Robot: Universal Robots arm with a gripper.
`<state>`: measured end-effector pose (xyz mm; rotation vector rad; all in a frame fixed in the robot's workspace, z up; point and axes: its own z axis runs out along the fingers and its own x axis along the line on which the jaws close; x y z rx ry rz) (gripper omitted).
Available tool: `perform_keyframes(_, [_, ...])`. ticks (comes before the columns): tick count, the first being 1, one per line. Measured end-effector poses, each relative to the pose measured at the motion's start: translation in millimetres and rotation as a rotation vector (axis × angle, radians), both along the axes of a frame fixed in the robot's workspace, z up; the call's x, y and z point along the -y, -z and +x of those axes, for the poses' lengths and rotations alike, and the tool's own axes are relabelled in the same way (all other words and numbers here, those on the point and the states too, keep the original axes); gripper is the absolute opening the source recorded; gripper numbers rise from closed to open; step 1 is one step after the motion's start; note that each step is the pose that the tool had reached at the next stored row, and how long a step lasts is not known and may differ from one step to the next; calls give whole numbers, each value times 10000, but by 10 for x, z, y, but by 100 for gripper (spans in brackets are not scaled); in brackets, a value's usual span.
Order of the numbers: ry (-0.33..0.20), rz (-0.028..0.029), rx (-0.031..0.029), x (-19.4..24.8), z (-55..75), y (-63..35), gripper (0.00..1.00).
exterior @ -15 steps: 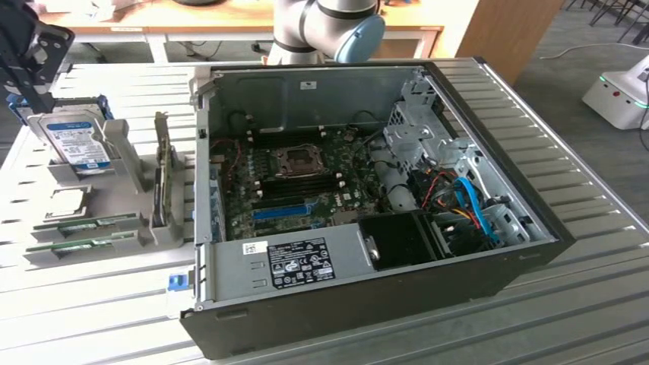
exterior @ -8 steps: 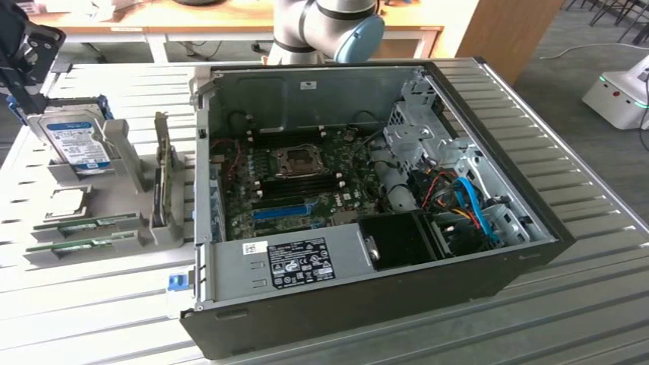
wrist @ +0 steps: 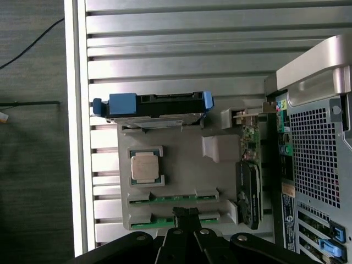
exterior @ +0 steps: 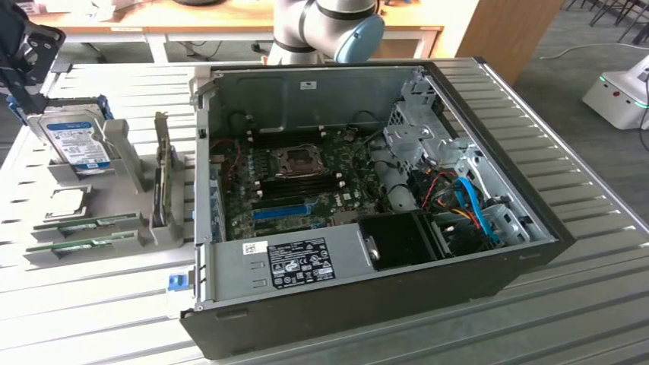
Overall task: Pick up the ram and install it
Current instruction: 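Reach for the ram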
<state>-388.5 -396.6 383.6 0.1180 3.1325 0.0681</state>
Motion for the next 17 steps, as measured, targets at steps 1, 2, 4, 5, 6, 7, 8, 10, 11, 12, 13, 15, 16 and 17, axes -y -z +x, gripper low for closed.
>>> perform_keyframes(1, [0,0,0,0,0,0,10])
perform_keyframes(2, [0,-1,-1,2,-1,0,10])
perform_keyframes(4, [0,-4,1,18,-2,1,10])
perform_keyframes(5, [-1,-6,0,30,-2,0,10])
perform_keyframes(6, [0,-8,-1,43,-3,0,10])
perform_keyframes(7, [0,-8,-1,58,-4,0,10])
perform_keyframes(8, [1,-9,0,73,-5,0,10])
perform_keyframes(10, [0,-9,0,105,-6,0,10])
perform_keyframes(11, [0,-9,0,122,-7,0,10])
perform_keyframes(12, [-1,-9,1,139,-8,1,10])
perform_keyframes(13, [0,-10,0,156,-9,0,10])
perform_keyframes(15, [0,-10,0,191,-11,0,10])
perform_keyframes(16, [0,-10,0,209,-12,0,10])
perform_keyframes(17, [0,-10,0,227,-13,0,10])
